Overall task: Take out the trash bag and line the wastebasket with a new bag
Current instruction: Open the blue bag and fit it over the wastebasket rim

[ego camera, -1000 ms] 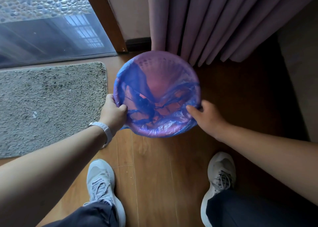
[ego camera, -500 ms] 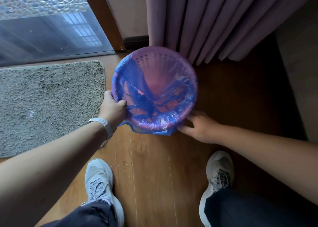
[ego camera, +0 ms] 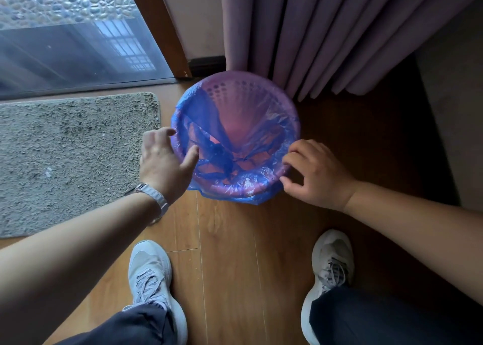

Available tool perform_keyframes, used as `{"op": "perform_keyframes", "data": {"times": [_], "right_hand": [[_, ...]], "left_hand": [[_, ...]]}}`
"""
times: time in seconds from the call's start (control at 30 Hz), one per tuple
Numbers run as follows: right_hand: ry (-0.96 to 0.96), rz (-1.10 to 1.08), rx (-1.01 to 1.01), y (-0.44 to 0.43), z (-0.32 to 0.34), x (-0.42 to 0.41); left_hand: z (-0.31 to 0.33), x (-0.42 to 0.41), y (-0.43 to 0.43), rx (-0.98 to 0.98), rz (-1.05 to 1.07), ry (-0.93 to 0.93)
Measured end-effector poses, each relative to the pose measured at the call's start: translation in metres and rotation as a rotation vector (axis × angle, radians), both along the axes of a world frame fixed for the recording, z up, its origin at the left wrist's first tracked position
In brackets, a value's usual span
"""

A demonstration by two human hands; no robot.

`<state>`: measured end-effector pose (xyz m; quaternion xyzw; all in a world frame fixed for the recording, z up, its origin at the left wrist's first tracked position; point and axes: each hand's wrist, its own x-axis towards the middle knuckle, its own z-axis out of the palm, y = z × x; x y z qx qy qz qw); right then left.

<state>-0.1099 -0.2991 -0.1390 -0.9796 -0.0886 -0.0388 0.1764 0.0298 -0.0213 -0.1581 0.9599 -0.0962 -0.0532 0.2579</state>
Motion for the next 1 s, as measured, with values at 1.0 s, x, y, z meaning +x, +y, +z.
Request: {"op": "perform_keyframes", "data": {"times": [1.0], "right_hand": [[0.026,0.325,-0.126,0.025,-0.021,0.026]], "left_hand": [[0.008,-0.02,-0.006,0.329,-0.996,-0.122]]}}
